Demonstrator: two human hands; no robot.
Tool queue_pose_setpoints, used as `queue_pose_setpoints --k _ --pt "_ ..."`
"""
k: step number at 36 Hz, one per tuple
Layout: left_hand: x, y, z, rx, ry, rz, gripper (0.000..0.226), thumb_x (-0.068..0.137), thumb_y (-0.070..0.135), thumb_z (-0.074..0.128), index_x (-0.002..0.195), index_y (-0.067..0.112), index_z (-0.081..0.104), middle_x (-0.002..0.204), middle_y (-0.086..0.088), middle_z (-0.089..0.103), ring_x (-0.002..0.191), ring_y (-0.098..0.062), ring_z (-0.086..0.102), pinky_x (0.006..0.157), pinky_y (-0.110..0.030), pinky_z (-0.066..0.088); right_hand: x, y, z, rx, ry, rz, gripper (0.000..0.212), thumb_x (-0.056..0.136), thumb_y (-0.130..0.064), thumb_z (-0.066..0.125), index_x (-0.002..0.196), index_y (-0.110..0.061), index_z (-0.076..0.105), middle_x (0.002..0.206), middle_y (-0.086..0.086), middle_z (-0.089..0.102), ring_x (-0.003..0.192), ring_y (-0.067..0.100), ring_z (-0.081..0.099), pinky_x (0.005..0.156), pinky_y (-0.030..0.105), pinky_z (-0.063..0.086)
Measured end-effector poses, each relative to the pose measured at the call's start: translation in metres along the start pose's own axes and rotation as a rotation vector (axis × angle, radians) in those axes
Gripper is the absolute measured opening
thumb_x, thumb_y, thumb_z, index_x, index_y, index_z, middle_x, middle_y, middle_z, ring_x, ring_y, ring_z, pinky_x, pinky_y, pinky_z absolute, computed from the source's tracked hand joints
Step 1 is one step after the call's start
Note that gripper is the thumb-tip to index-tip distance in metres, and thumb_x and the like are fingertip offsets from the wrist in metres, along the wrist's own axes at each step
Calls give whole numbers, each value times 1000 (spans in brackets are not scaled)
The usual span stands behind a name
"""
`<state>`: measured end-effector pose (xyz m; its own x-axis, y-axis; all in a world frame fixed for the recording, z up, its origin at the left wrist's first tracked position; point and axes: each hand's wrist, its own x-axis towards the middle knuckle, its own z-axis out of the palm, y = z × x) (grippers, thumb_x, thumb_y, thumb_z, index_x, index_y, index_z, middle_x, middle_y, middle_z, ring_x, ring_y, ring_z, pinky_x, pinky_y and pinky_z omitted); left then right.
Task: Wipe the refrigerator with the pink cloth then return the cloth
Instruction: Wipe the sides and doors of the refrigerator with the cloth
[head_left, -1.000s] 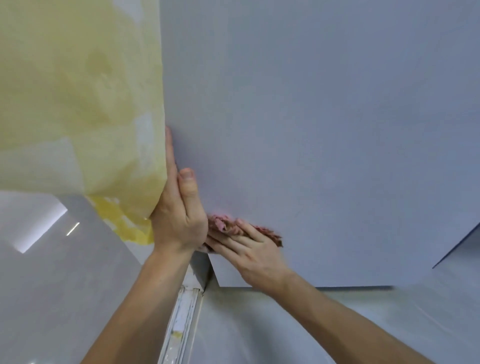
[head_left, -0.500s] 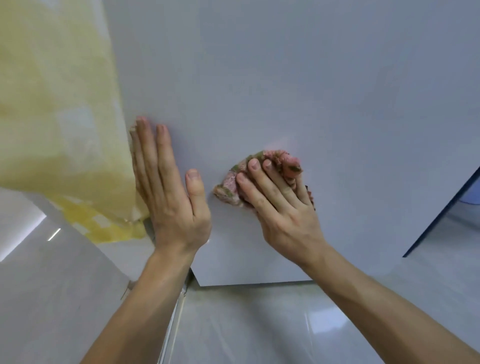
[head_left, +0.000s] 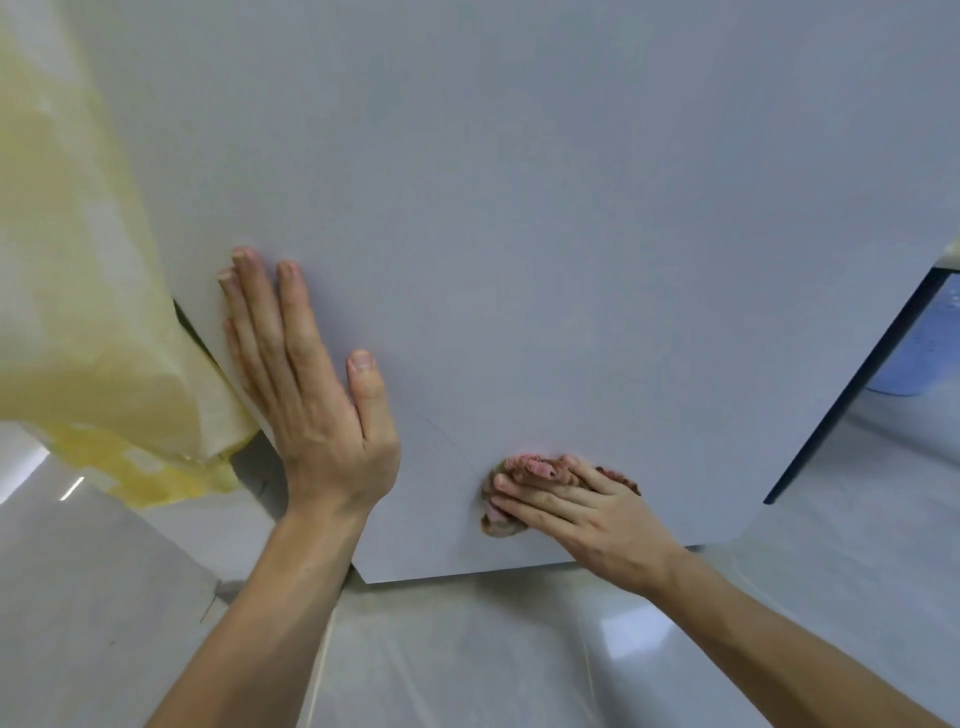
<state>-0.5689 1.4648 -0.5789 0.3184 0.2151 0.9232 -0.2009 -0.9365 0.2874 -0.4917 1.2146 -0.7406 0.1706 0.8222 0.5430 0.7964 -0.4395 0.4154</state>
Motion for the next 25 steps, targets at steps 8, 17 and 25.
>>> queue_pose_setpoints --k 8,17,25 --pt "1 -4 -3 -27 -5 36 60 99 2 41 153 -19 28 162 -42 22 154 -53 17 130 -53 10 57 52 -65 7 445 296 77 95 -7 56 166 -17 28 175 4 18 161 23 22 127 55 22" --pt "1 -10 -9 -59 -17 51 58 98 0 39 152 -19 27 160 -42 23 154 -49 17 130 -52 11 126 30 -84 33 625 627 69 97 -41 70 156 -16 43 157 32 39 150 50 26 119 69 20" --pt "-8 -19 -15 -69 -11 36 58 97 -1 40 151 -19 28 160 -41 25 155 -39 19 130 -54 14 142 -21 -46 98 601 362 61 96 -13 69 154 -19 51 165 7 34 154 19 40 122 40 31"
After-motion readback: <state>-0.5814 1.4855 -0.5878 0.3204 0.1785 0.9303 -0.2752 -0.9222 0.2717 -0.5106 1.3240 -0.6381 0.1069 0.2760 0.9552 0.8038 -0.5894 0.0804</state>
